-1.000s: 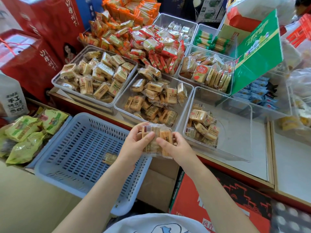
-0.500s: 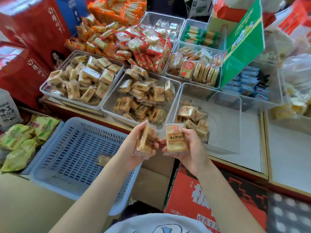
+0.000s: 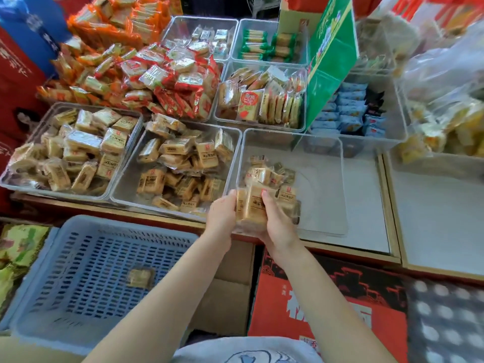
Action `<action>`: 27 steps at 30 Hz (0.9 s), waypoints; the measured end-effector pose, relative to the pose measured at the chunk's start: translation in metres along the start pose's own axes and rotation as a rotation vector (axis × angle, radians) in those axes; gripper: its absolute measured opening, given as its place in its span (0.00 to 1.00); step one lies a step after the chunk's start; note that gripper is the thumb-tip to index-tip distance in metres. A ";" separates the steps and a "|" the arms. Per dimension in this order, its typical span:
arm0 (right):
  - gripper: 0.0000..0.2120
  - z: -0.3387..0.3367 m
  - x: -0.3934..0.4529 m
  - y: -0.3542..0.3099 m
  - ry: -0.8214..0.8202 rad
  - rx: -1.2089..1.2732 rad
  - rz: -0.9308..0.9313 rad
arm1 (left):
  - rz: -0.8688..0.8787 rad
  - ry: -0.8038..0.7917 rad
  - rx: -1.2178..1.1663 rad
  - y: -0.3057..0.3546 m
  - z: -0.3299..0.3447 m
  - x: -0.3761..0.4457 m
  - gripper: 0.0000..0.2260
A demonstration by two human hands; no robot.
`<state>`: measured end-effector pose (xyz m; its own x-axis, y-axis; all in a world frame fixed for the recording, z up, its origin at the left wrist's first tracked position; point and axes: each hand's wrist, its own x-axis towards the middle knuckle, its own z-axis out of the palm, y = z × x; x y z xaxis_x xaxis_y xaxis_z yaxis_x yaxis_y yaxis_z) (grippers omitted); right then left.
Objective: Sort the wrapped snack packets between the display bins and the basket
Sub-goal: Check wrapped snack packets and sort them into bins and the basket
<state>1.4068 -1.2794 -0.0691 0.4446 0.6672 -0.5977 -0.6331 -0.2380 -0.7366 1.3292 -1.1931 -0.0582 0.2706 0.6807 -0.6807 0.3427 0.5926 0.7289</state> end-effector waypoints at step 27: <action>0.27 -0.051 0.137 0.019 0.249 -0.864 -0.138 | 0.742 -0.061 1.290 -0.050 -0.028 0.124 0.31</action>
<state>1.4886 -1.2283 -0.1811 0.6686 0.5814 -0.4636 0.0867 -0.6801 -0.7280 1.3207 -1.1264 -0.1765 0.7612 0.6108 -0.2180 0.6445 -0.6751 0.3590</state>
